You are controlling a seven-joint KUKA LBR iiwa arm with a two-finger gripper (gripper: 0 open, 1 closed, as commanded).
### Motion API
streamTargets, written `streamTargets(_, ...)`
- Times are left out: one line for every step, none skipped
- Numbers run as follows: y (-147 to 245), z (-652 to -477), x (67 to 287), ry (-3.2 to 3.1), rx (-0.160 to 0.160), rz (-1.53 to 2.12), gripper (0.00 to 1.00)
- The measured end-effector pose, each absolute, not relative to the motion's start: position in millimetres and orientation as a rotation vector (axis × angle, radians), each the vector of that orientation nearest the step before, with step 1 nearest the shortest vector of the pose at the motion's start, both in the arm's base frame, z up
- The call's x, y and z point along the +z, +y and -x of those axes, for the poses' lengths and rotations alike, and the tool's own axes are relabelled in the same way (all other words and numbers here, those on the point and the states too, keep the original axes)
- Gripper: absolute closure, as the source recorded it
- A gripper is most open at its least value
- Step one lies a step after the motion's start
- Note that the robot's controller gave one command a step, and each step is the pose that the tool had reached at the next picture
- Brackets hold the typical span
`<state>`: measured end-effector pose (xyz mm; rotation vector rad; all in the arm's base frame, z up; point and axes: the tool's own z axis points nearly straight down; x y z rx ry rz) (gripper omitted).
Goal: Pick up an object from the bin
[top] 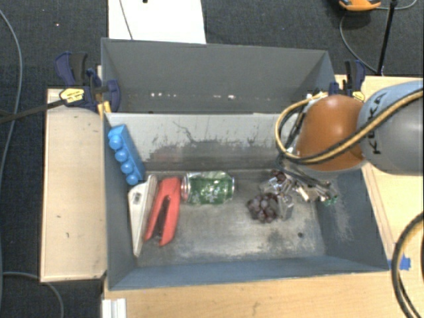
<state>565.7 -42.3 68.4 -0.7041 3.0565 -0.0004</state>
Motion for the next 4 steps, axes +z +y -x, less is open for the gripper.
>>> streamTargets(-42,-565.9,68,3.057,0.000,0.705,1.00)
streamTargets(-42,-565.8,68,3.057,0.000,0.704,1.00)
streamTargets(-42,-565.5,69,3.057,0.000,0.703,1.00)
streamTargets(-42,-563.2,82,3.064,0.004,0.702,1.00)
